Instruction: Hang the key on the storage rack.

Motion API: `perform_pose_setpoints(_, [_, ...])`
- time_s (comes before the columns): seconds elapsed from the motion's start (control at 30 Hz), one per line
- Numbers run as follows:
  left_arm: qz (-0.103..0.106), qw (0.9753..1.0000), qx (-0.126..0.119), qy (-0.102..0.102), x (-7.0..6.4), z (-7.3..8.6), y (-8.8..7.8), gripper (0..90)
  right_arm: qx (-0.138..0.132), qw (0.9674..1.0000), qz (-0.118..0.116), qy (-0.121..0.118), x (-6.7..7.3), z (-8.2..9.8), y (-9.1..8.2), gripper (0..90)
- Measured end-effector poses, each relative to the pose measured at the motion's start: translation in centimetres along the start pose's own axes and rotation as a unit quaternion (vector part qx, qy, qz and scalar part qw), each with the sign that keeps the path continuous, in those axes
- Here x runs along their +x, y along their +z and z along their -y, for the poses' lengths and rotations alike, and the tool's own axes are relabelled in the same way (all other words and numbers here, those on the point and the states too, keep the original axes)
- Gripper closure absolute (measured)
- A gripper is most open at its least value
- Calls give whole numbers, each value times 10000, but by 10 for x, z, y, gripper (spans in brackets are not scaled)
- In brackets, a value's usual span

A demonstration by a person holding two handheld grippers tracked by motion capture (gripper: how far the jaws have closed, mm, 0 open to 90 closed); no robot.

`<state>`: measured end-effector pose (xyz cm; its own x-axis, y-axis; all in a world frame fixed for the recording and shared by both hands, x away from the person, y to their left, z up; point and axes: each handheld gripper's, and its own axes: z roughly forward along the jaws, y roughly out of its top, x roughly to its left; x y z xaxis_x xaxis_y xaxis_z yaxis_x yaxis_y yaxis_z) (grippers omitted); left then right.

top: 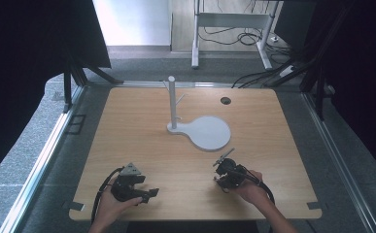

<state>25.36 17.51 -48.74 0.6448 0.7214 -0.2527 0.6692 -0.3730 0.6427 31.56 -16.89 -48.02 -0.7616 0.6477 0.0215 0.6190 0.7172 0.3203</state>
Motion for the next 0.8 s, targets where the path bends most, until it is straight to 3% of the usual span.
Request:
perform_pose_setpoints(0.4, [-11, 10000, 18, -2, 1, 0, 0, 237, -68, 10000, -20, -10, -2, 0, -2, 843])
perform_pose_setpoints(0.8, [-3, 10000, 20, -14, 1, 0, 0, 237, -357, 9992, 135, 81, -7, -7, -22, 843])
